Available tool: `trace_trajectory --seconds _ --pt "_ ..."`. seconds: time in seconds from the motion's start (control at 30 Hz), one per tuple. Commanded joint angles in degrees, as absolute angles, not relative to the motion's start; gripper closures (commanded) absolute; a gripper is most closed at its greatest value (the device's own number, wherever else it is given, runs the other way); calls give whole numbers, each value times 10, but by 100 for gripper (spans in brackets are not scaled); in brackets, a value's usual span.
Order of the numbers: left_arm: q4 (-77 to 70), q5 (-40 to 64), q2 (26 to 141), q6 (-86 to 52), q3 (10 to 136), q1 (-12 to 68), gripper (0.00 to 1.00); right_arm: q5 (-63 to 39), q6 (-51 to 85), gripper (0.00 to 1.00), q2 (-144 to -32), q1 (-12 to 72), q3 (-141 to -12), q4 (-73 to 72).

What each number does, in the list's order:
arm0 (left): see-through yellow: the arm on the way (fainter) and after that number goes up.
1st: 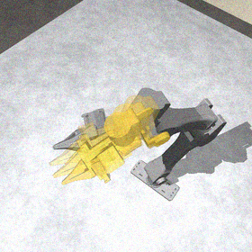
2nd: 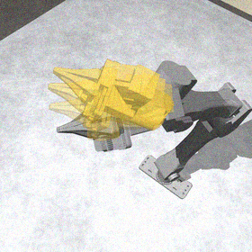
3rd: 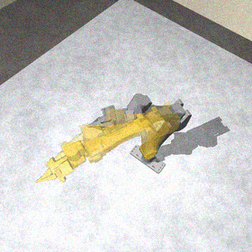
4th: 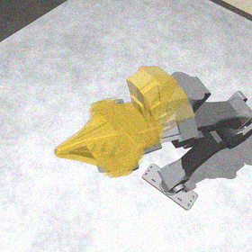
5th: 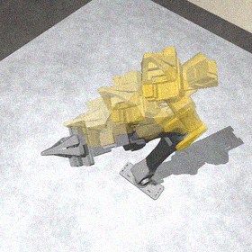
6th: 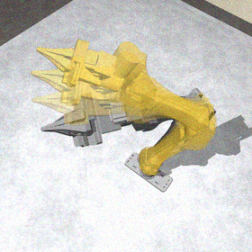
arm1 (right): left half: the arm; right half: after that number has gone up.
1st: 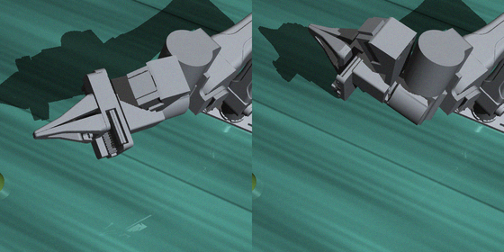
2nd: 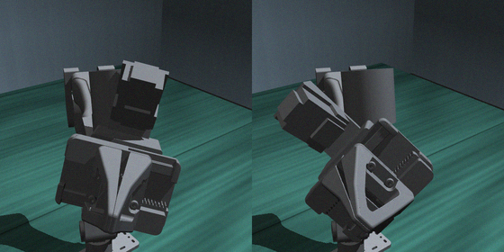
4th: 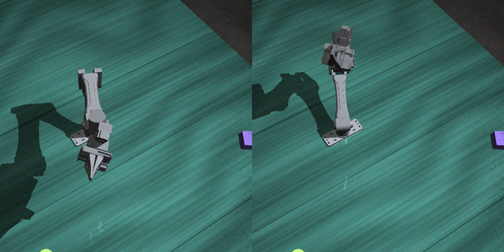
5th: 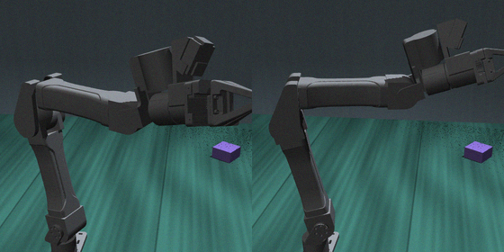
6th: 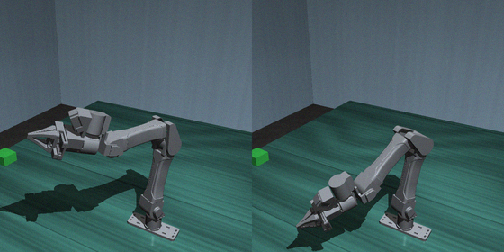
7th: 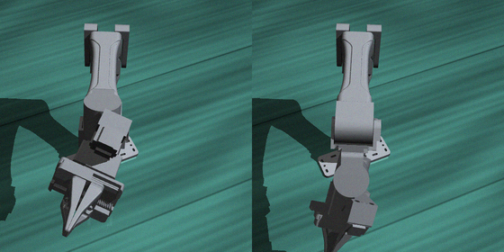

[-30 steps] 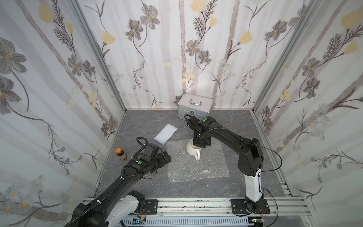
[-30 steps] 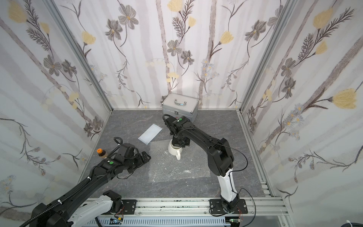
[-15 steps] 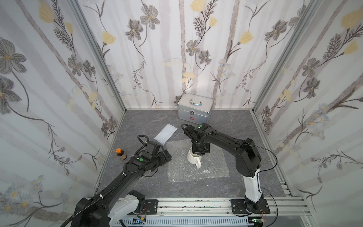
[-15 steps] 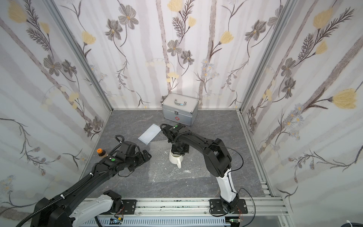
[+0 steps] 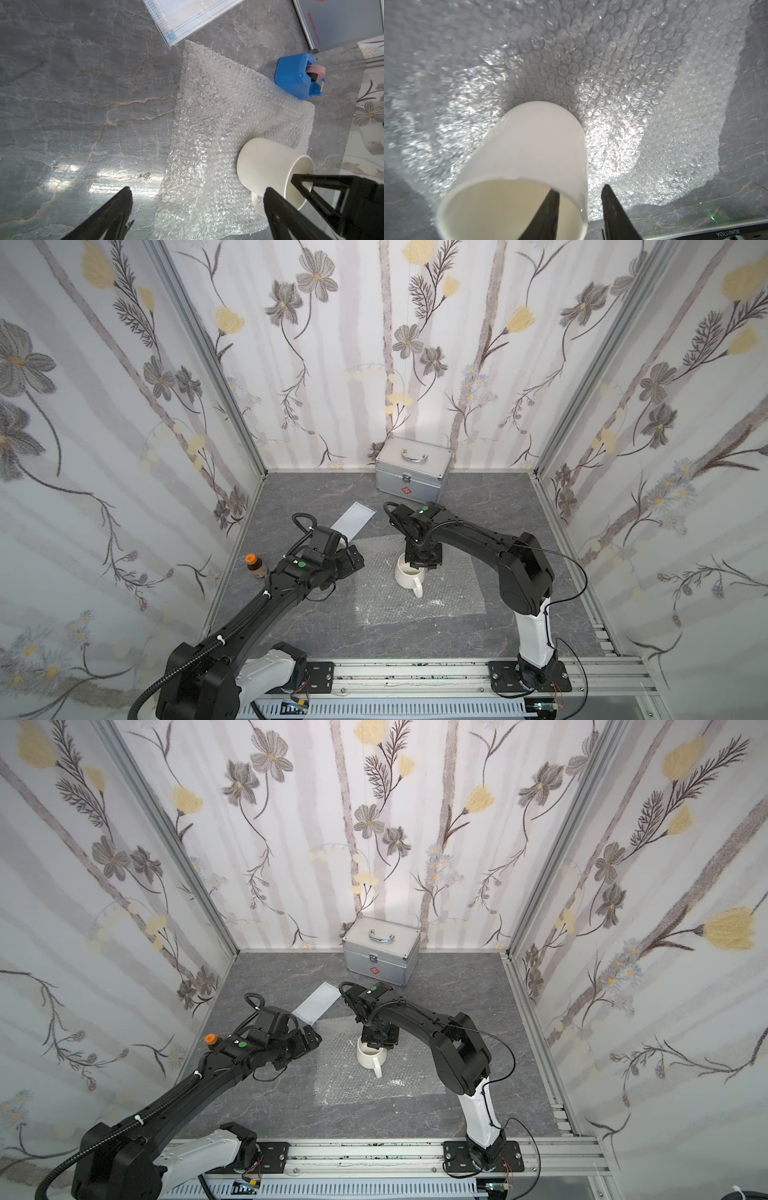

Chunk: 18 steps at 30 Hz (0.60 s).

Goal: Wrap mugs in bubble wrap
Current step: Place the mug on the bubble wrap.

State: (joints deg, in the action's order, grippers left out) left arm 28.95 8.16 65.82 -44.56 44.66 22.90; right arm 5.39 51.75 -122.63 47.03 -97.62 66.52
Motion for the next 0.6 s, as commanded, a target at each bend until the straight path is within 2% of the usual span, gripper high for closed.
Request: trace_trajectory --seconds 0.0,0.03,0.2,0.37,0.57 --pt "283 88 692 -421 479 214 0 49 503 14 -1187 470 -987 647" --pt "285 91 709 -415 495 210 0 51 495 1 -1167 470 -987 639" --pt "299 82 797 -376 574 202 0 20 415 0 -1067 469 -946 549" --pt "320 96 918 -337 662 201 1 7 370 0 -959 460 -833 435" --pt "346 87 1035 -306 749 201 17 -48 367 0 -863 423 -705 325"
